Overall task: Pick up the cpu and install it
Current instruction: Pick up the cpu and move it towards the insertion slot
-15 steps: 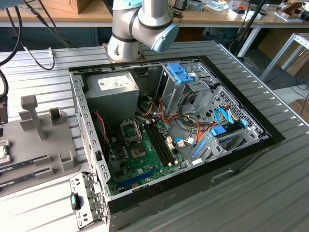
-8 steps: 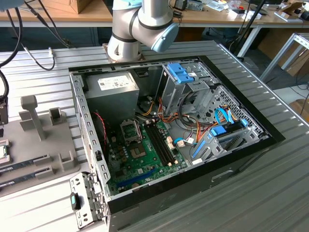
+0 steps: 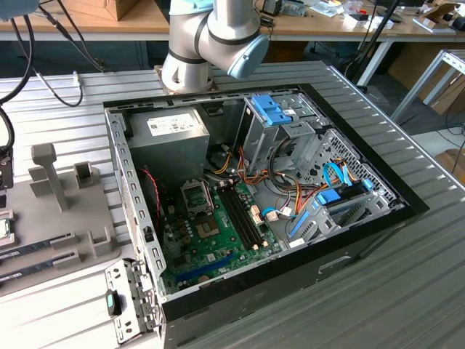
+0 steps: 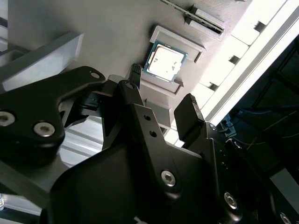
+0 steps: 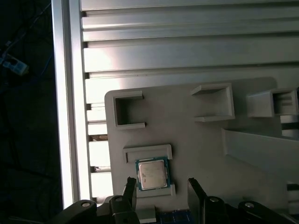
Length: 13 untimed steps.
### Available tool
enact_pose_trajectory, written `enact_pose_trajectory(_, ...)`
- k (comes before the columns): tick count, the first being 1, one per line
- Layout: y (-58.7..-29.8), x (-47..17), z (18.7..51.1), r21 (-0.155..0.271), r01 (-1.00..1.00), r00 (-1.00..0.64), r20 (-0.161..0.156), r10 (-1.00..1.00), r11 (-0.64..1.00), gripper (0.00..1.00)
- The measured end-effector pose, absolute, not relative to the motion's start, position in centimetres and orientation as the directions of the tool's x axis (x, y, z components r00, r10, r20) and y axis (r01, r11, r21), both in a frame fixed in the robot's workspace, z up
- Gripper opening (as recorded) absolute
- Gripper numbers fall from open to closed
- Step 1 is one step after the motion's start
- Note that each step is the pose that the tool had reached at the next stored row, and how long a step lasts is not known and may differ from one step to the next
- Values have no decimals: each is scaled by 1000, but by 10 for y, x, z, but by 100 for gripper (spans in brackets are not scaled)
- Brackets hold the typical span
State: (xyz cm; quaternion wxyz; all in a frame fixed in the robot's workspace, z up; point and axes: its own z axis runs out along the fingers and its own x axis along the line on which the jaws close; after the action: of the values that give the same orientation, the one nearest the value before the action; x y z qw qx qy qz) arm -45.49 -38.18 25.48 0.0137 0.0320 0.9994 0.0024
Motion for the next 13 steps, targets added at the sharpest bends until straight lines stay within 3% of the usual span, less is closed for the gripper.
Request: enact_pose_trajectory(13,-382,-455,250,5,50,-998,-27,51,999,56)
